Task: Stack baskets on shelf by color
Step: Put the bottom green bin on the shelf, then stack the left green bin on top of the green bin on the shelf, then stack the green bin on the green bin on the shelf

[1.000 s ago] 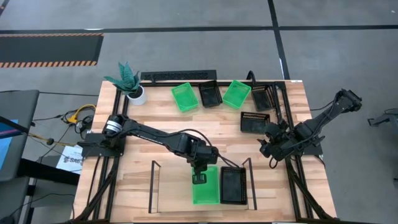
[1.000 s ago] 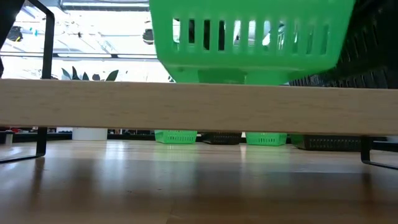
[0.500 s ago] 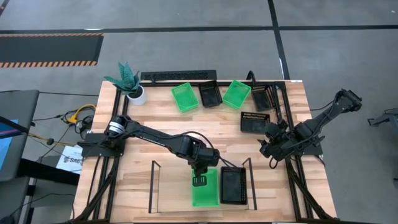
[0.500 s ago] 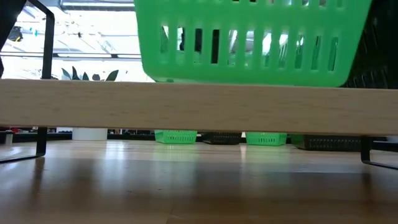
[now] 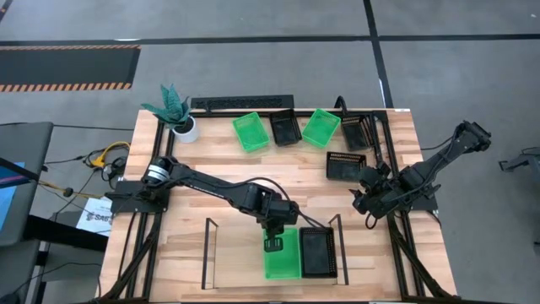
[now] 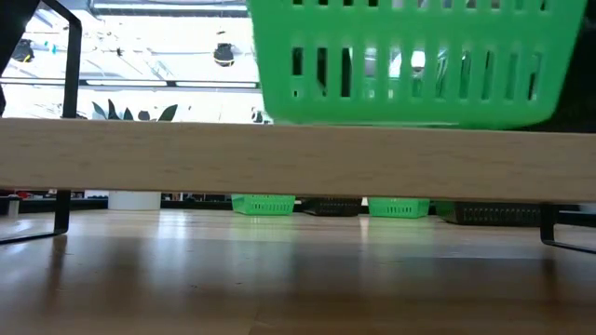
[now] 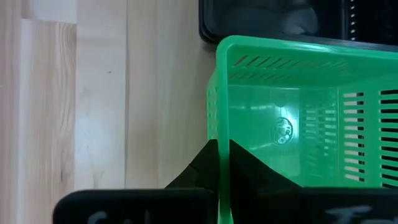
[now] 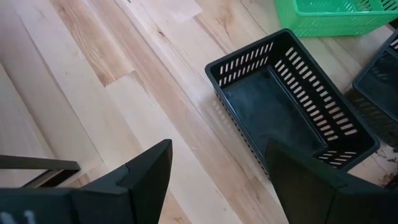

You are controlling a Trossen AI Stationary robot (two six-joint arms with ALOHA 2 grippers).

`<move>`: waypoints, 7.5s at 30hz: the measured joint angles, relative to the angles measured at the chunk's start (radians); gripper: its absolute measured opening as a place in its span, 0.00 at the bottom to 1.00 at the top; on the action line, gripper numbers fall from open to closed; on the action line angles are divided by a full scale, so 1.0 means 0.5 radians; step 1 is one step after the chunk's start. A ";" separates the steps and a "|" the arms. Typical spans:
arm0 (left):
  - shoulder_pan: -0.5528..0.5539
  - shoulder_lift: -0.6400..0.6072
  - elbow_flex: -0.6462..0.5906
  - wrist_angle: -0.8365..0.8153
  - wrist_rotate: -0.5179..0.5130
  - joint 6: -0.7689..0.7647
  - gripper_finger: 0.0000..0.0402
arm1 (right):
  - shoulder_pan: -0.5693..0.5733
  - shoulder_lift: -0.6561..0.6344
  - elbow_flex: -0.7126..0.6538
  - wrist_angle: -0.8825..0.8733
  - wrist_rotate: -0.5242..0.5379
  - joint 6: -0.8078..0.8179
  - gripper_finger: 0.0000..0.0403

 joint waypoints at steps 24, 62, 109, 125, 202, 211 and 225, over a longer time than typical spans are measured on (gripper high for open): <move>0.026 -0.009 0.104 -0.213 0.226 -0.080 0.41 | 0.000 0.000 0.000 0.000 -0.001 -0.001 0.70; 0.689 -0.002 0.614 -0.877 -0.994 0.336 0.70 | -0.002 0.001 0.000 0.064 -0.062 0.001 0.70; 1.268 -0.001 -0.496 -0.144 -0.833 0.508 0.02 | -0.002 0.001 -0.001 0.096 -0.080 -0.053 0.70; 0.671 -0.215 0.164 -0.956 -1.088 -0.025 0.00 | -0.002 0.001 0.000 0.098 -0.088 -0.053 0.70; -0.534 0.147 0.869 -0.328 -0.895 -0.597 0.39 | -0.176 0.048 -0.001 0.290 0.085 -0.106 0.70; -0.492 0.143 1.044 -0.364 -1.286 -0.153 0.38 | -0.792 0.236 0.004 0.734 -0.093 -0.814 0.70; -0.440 0.138 1.044 -0.621 -1.515 -0.145 0.38 | -1.731 0.562 0.767 0.692 -0.606 -2.040 0.70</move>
